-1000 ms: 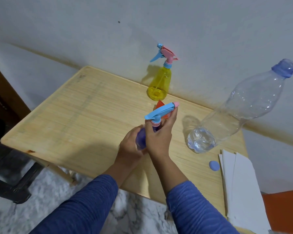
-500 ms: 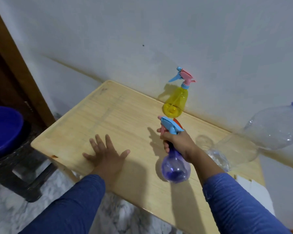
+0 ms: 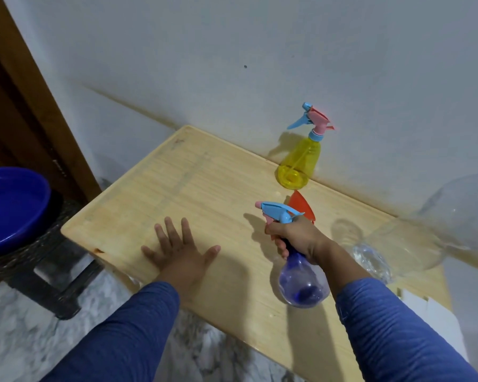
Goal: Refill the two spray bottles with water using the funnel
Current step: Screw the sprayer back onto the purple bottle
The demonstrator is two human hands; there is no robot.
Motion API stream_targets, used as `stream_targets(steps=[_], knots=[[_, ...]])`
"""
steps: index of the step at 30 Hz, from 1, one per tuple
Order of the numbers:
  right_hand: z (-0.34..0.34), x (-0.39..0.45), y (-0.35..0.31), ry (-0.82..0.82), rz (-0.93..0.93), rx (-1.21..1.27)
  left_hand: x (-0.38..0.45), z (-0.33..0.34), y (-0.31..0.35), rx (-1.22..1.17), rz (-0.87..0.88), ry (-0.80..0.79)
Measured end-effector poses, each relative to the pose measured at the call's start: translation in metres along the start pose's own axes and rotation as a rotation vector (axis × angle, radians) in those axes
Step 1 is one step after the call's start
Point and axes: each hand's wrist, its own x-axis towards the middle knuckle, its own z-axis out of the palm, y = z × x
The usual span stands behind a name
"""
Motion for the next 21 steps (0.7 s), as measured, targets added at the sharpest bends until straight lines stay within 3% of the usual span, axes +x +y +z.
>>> stream_targets(steps=[7,21], knots=[[-0.002,-0.002,0.002,0.07,-0.02,-0.018,0.001,-0.003,0.001,0.0,-0.004,-0.038],[0.0,-0.014,0.0,0.039,-0.034,0.097,0.0,-0.004,0.002,0.019,-0.022,-0.063]])
